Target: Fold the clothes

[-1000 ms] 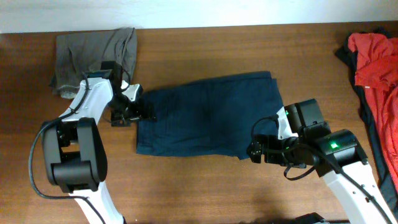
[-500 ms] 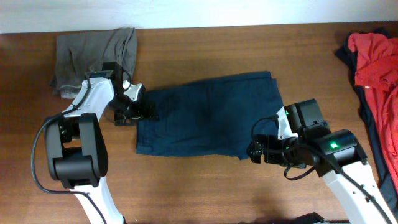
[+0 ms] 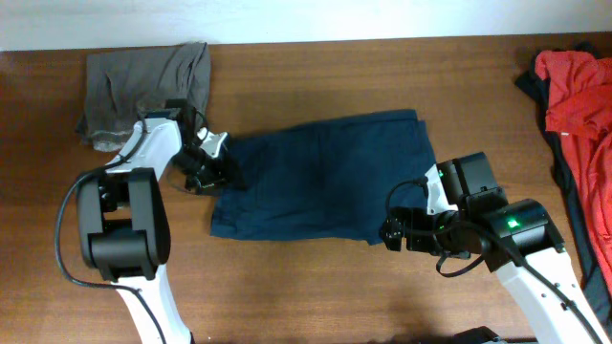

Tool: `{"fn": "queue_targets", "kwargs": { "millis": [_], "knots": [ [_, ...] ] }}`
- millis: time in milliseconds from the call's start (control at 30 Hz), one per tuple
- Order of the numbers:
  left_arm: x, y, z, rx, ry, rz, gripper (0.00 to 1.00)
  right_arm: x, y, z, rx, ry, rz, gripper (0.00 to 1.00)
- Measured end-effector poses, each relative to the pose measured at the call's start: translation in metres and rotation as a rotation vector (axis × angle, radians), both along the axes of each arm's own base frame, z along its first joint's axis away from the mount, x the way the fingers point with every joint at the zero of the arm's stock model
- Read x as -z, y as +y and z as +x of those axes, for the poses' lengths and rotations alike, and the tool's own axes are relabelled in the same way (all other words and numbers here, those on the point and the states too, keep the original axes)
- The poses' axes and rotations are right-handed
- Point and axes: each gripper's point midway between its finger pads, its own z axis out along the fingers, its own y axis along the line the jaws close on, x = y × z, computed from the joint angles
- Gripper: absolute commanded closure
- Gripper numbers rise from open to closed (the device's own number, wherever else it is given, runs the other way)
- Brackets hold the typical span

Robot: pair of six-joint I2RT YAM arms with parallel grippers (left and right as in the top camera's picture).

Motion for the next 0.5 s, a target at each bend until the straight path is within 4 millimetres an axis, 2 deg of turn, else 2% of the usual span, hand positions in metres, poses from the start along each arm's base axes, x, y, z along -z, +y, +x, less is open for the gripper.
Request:
{"fn": "queue_targets", "kwargs": {
  "millis": [33,67,300,367,500],
  "knots": [
    [0.002,-0.002,-0.001,0.007,0.003,-0.002,0.94,0.0,0.0,0.0,0.0,0.001,0.0,0.01],
    [0.004,-0.003,-0.003,0.014,0.008,-0.002,0.99,0.0,0.0,0.0,0.0,0.001,0.0,0.01],
    [0.006,-0.002,-0.012,0.007,0.059,0.0,0.99,0.0,0.0,0.0,0.0,0.001,-0.001,0.01],
    [0.006,0.005,-0.02,-0.013,0.103,0.026,0.99,0.0,0.0,0.0,0.0,0.001,-0.001,0.02],
    [-0.001,0.037,-0.03,-0.075,0.196,0.115,0.99,0.0,0.0,0.001,0.0,-0.006,0.001,0.01]
  ]
}}
